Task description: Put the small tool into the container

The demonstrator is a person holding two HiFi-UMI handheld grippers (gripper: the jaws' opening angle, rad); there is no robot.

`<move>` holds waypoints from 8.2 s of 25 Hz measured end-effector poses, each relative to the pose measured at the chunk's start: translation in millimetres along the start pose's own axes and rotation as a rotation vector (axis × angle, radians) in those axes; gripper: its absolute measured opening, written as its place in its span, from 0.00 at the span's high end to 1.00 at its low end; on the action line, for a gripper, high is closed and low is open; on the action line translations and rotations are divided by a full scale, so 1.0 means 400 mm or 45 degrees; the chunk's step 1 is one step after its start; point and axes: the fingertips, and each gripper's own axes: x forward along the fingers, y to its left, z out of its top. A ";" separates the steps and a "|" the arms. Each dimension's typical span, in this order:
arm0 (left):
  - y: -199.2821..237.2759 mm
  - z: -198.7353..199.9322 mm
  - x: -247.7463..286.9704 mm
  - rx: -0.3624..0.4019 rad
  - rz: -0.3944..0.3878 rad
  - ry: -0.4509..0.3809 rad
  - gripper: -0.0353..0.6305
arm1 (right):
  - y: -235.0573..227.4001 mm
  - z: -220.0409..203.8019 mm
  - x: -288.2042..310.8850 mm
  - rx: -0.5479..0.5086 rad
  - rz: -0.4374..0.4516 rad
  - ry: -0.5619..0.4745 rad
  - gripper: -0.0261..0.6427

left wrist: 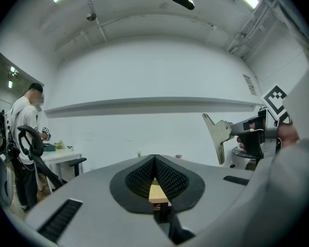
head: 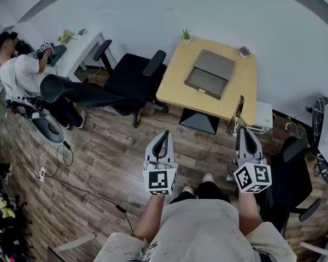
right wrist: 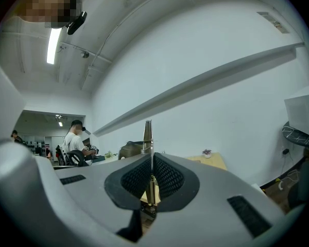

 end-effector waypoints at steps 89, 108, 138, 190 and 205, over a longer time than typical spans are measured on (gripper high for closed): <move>-0.064 -0.024 0.976 0.050 -0.202 0.041 0.94 | -0.512 -0.007 0.760 0.047 -0.162 0.073 0.94; 0.058 -0.142 0.964 0.015 -0.100 0.195 0.94 | -0.412 -0.132 0.902 -0.098 -0.026 0.269 0.94; 0.195 -0.254 0.918 -0.081 0.022 0.285 0.94 | -0.258 -0.344 0.991 -0.562 0.150 0.616 0.94; 0.295 -0.341 0.922 -0.136 0.097 0.310 0.94 | -0.268 -0.586 1.066 -1.313 0.211 1.027 0.93; 0.307 -0.364 0.921 -0.159 0.106 0.349 0.94 | -0.268 -0.615 1.096 -1.360 0.222 1.065 0.93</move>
